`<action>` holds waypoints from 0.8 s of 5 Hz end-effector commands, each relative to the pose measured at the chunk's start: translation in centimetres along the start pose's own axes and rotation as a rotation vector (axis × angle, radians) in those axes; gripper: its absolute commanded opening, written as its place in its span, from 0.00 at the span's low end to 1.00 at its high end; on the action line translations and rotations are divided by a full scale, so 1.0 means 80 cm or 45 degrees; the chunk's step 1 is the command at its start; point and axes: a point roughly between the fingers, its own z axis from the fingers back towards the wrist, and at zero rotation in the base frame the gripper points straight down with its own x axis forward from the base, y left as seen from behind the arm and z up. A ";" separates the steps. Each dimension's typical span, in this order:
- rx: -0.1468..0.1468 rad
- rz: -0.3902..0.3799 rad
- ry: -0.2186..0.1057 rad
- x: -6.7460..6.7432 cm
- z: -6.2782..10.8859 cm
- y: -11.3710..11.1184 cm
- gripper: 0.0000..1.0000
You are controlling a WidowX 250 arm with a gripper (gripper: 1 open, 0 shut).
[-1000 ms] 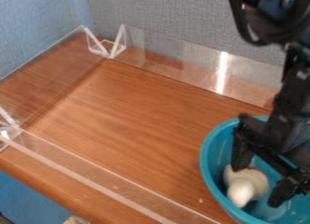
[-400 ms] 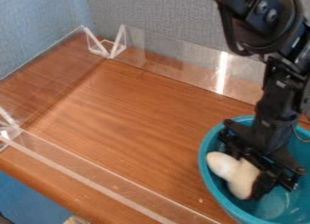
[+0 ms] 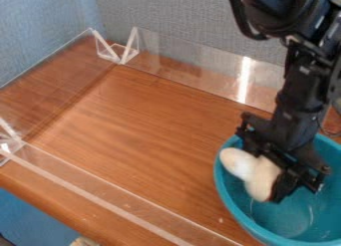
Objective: Remove the mushroom from inside the blue bowl and put it on the table
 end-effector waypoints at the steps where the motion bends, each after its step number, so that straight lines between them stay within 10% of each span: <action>1: 0.009 -0.046 -0.108 0.011 0.033 0.009 0.00; 4: 0.028 -0.125 -0.125 0.023 0.013 0.023 0.00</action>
